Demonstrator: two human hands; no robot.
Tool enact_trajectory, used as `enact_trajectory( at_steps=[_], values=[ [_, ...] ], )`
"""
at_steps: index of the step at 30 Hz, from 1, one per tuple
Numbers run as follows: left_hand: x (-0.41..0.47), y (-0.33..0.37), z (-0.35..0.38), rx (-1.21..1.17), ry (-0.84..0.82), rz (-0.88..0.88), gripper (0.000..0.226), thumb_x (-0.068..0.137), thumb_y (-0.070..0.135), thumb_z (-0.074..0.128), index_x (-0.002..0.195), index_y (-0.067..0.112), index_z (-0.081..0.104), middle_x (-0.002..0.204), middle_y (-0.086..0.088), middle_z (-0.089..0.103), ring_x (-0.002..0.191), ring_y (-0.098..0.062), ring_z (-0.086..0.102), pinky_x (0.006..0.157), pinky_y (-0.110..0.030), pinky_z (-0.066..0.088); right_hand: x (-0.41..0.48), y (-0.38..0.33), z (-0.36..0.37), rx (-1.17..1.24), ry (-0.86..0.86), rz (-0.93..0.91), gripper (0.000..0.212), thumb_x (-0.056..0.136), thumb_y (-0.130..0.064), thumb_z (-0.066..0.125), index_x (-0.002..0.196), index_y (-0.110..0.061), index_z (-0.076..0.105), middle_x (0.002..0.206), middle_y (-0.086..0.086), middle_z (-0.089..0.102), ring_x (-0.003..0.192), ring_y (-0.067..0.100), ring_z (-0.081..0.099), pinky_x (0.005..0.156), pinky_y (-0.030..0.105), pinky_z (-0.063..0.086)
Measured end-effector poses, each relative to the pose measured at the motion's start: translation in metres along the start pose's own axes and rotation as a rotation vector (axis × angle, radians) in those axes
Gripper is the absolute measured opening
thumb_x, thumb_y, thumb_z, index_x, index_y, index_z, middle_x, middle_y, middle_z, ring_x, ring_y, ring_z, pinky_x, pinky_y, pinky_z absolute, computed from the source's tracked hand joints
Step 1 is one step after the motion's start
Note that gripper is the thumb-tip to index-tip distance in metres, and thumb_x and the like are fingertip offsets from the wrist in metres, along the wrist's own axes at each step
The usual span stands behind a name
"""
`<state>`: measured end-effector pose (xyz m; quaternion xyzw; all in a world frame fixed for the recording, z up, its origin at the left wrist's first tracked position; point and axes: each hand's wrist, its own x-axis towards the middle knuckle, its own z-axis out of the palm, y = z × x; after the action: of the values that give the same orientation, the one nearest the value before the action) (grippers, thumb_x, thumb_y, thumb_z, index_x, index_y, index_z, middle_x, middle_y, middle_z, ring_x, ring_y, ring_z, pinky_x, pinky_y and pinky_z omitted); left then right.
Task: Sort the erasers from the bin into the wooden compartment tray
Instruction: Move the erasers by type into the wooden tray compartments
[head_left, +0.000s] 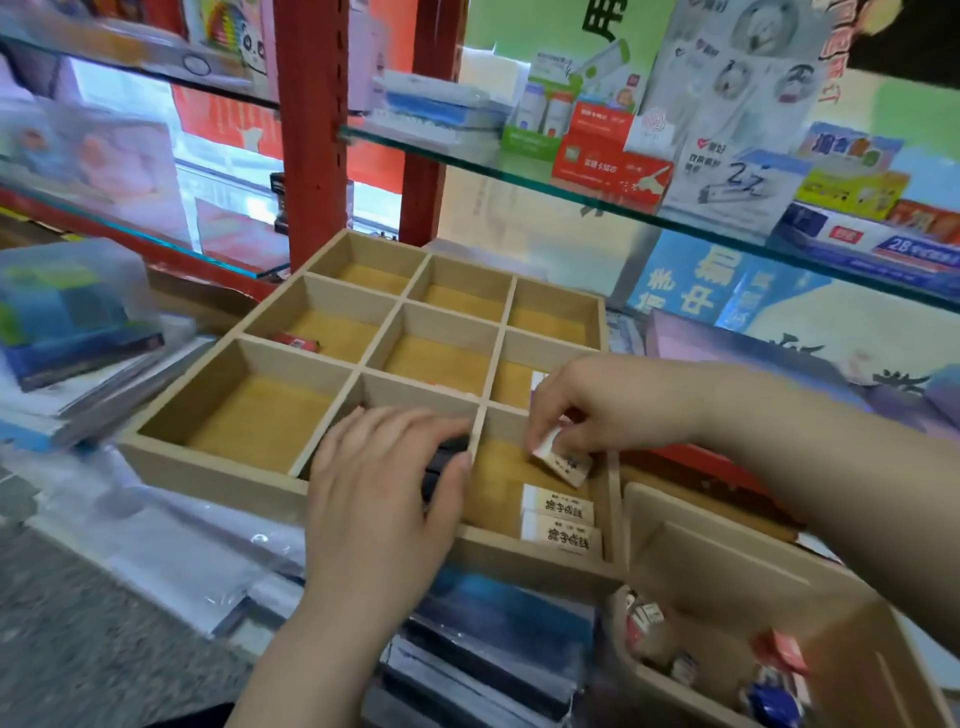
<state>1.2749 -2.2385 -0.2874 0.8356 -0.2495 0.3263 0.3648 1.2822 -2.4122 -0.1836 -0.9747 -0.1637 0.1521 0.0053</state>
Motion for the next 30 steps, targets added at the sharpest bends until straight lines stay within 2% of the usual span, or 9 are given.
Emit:
enact_trajectory(
  at_steps=[3,8,10,11,14,17,23,27,30],
  values=[
    [-0.002,0.001,0.001,0.047,-0.012,0.009,0.033,0.078,0.033,0.041,0.09,0.019,0.069,0.087,0.006,0.068,0.088,-0.014,0.057,0.084,-0.03,0.04,-0.002,-0.002,0.011,-0.01,0.015,-0.011,0.023,0.085,-0.011,0.056,0.102,-0.022,0.067,0.107,-0.003,0.066,0.096,0.012,0.058,0.09,0.033,0.045],
    [-0.002,0.002,0.0,0.071,-0.02,0.008,0.033,0.079,0.034,0.041,0.09,0.02,0.069,0.087,0.006,0.069,0.085,-0.012,0.057,0.08,-0.023,0.037,-0.012,0.004,0.018,0.09,0.21,-0.021,0.031,0.085,-0.008,0.055,0.113,-0.022,0.062,0.11,-0.007,0.065,0.092,0.002,0.053,0.085,0.017,0.044],
    [-0.002,0.002,0.0,0.105,-0.022,0.023,0.033,0.079,0.034,0.041,0.089,0.019,0.069,0.085,0.006,0.069,0.081,-0.018,0.064,0.081,-0.028,0.036,-0.016,0.008,0.022,0.03,0.254,-0.021,0.029,0.087,-0.013,0.052,0.111,-0.023,0.063,0.108,-0.004,0.065,0.094,0.005,0.051,0.082,0.017,0.04],
    [-0.003,0.002,0.0,0.108,-0.024,0.029,0.033,0.079,0.034,0.041,0.089,0.019,0.069,0.085,0.006,0.069,0.08,-0.018,0.064,0.081,-0.026,0.036,-0.018,0.009,0.026,-0.046,0.26,-0.019,0.029,0.088,-0.017,0.05,0.112,-0.026,0.062,0.107,-0.002,0.064,0.099,0.008,0.05,0.083,0.02,0.039],
    [-0.003,0.0,0.002,0.096,-0.007,0.046,0.033,0.08,0.035,0.042,0.089,0.019,0.069,0.084,0.006,0.069,0.083,-0.011,0.058,0.077,-0.022,0.034,-0.021,0.008,0.033,-0.245,0.249,-0.002,0.031,0.092,-0.028,0.042,0.118,-0.034,0.057,0.104,0.003,0.056,0.098,0.014,0.04,0.07,0.024,0.022],
    [-0.003,-0.001,0.004,0.076,0.028,0.078,0.031,0.08,0.033,0.044,0.086,0.017,0.07,0.081,0.006,0.069,0.084,-0.009,0.048,0.074,-0.022,0.031,-0.023,0.008,0.032,-0.241,0.222,0.025,0.031,0.093,-0.028,0.039,0.118,-0.034,0.056,0.106,0.004,0.052,0.09,0.011,0.028,0.066,0.024,0.012],
    [-0.005,-0.003,0.004,0.071,0.021,0.086,0.029,0.081,0.031,0.045,0.082,0.018,0.071,0.075,0.007,0.069,0.076,-0.008,0.053,0.071,-0.021,0.032,-0.027,0.013,0.034,-0.098,0.301,0.015,0.028,0.092,-0.024,0.044,0.113,-0.028,0.061,0.106,-0.002,0.058,0.091,0.003,0.031,0.071,0.016,0.018],
    [-0.003,0.013,-0.004,-0.127,0.004,0.068,0.029,0.083,0.028,0.043,0.084,0.016,0.069,0.079,0.013,0.063,0.083,-0.005,0.049,0.07,-0.017,0.039,-0.048,0.018,0.036,0.06,0.482,0.031,0.021,0.086,-0.013,0.049,0.097,-0.017,0.067,0.092,-0.01,0.058,0.089,0.002,0.041,0.078,0.018,0.034],
    [-0.004,0.053,-0.004,-0.277,0.049,0.205,0.019,0.089,0.03,0.044,0.091,0.023,0.061,0.084,0.019,0.054,0.082,0.0,0.05,0.076,-0.012,0.036,-0.072,0.034,0.045,0.109,0.541,0.099,0.018,0.083,-0.007,0.053,0.092,-0.015,0.068,0.084,-0.014,0.053,0.083,0.002,0.045,0.072,0.008,0.033]
  ],
)
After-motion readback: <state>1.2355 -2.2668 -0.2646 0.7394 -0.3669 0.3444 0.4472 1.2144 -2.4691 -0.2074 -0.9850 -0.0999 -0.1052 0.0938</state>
